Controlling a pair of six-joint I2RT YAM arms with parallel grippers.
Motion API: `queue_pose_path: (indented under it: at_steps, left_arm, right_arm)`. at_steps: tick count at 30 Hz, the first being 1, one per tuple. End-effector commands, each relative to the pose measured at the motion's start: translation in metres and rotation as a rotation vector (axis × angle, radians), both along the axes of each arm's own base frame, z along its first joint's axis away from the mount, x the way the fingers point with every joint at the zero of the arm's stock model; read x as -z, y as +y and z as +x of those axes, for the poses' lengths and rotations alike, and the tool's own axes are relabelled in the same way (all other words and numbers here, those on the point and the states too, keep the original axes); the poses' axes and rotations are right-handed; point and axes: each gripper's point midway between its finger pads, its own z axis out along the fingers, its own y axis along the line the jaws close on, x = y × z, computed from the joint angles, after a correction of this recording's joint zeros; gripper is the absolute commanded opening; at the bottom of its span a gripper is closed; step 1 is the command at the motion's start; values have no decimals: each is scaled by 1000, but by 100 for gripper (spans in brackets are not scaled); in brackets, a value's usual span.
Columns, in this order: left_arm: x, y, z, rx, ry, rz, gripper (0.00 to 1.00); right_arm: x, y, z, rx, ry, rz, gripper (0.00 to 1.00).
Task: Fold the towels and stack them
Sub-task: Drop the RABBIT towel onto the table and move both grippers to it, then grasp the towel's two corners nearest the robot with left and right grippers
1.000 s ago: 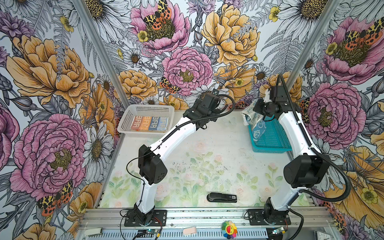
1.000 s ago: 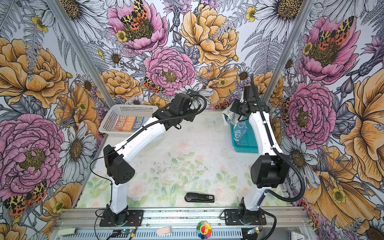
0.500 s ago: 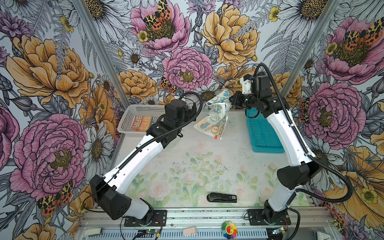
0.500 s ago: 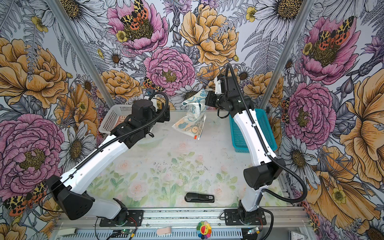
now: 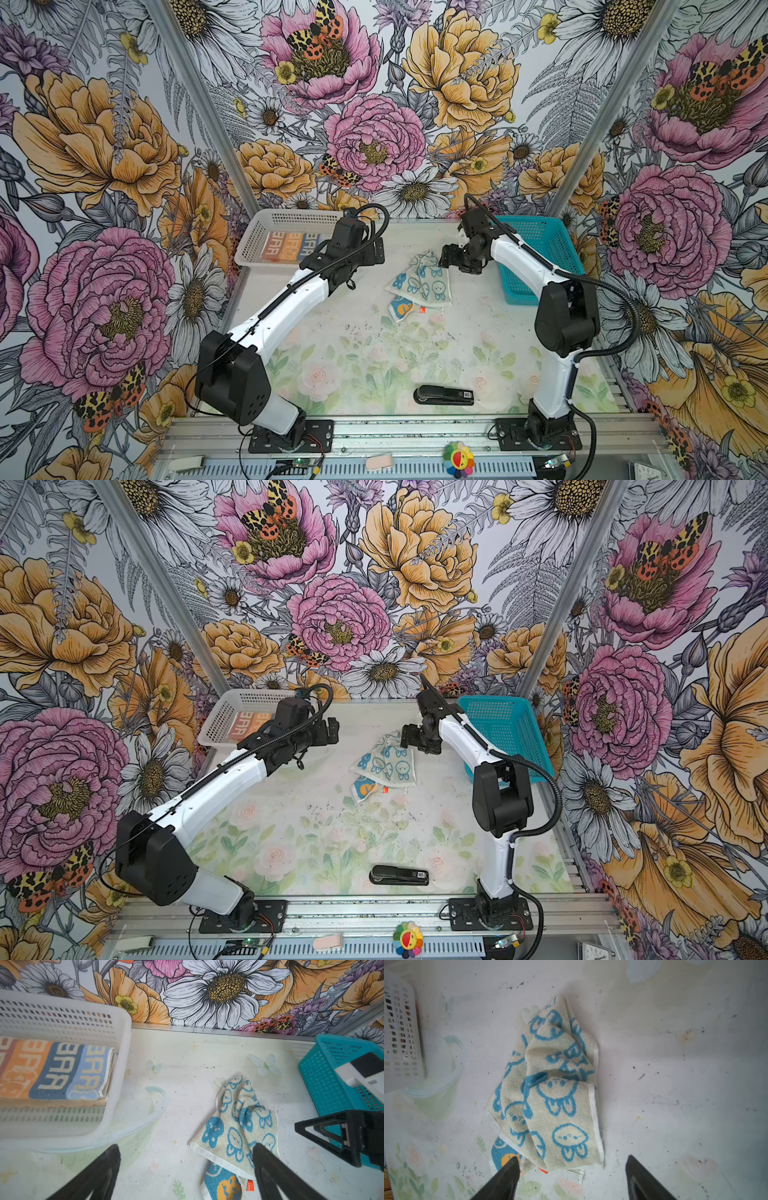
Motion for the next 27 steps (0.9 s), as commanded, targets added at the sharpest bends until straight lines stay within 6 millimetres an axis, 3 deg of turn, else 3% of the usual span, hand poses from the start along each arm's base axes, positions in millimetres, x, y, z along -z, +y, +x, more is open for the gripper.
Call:
queue_pose_path:
  at_steps: [1, 6, 12, 20, 27]
  left_arm:
    - [13, -3, -2, 8, 53, -69, 99]
    - [27, -8, -6, 20, 92, -84, 99]
    - [49, -21, -11, 42, 151, -94, 99]
    - [58, -40, -12, 81, 179, -97, 99]
    - [64, -45, -12, 94, 202, -96, 99]
  right_arm:
    - [-6, 17, -11, -57, -62, 2, 82]
    - [36, 17, -39, -73, 17, -12, 82]
    - [64, 8, -56, -66, 65, -38, 79]
    - [86, 6, -58, -64, 93, -51, 65]
    - [97, 2, -56, -62, 102, -87, 55]
